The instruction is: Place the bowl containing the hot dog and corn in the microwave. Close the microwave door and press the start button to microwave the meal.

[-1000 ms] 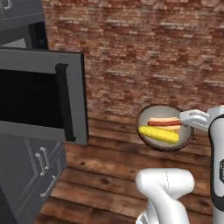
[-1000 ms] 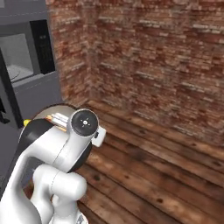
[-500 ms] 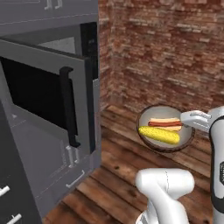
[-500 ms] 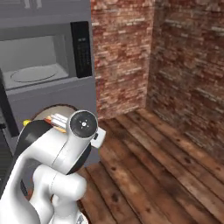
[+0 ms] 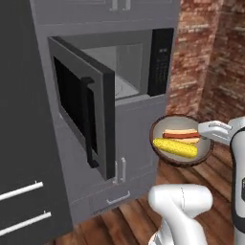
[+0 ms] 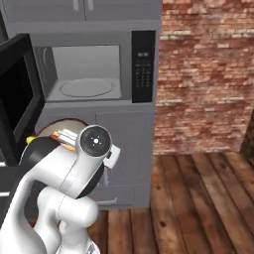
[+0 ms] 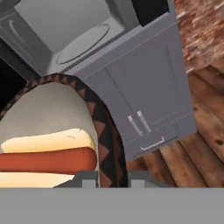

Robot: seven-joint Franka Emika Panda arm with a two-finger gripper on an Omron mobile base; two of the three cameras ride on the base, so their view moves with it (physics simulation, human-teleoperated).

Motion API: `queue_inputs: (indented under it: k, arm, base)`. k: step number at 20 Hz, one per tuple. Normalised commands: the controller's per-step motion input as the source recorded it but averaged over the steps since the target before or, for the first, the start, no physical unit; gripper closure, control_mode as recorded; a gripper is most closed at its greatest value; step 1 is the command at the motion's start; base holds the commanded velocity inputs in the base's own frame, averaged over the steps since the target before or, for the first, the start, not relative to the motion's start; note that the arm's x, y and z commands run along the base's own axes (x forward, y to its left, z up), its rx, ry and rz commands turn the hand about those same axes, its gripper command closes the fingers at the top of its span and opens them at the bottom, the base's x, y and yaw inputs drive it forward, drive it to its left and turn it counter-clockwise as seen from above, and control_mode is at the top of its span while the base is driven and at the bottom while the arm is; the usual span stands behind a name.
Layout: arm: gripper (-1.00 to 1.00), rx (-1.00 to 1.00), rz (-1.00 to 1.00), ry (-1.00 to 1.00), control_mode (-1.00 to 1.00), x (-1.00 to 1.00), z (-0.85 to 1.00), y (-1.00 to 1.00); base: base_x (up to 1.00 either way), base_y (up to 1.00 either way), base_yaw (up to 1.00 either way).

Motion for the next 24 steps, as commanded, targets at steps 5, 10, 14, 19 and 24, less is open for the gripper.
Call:
queue_inputs:
  k: [5,10,14,19,24]
  arm:
    - [1.00,0.00,0.00,0.00,1.00,0.00,0.00,0.00]
    - [1.00,0.00,0.00,0.00,1.00,0.00,0.00,0.00]
    - [1.00,0.00,0.00,0.00,1.00,0.00,0.00,0.00]
    - [1.00,0.00,0.00,0.00,1.00,0.00,0.00,0.00]
    - [1.00,0.00,0.00,0.00,1.00,0.00,0.00,0.00]
  base:
    - [0.73,-0.31,0.66]
    - [0.52,-0.14,0.62]
    - [0.35,-0.24,0.55]
    - [0.06,-0.60,0.45]
    - [0.00,-0.61,0.35]
